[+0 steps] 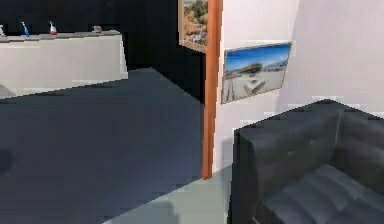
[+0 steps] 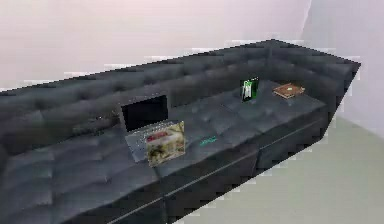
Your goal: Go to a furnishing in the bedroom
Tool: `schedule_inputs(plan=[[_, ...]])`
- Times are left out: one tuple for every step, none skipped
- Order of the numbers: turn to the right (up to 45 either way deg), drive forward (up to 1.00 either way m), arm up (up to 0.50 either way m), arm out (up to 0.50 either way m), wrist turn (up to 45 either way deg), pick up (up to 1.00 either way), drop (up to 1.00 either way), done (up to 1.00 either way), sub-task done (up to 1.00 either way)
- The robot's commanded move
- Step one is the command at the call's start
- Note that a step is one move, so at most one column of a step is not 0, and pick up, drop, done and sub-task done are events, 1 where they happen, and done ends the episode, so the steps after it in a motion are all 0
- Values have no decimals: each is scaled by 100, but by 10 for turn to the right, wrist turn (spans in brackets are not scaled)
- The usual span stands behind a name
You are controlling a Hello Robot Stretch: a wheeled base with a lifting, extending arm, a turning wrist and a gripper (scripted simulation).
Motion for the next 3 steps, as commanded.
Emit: schedule_inputs(plan=[[-450, 0, 0, 0, 0, 0, 0, 0, 0], [-360, 0, 0, 0, 0, 0, 0, 0, 0], [0, 75, 0, 0, 0, 0, 0, 0, 0]])
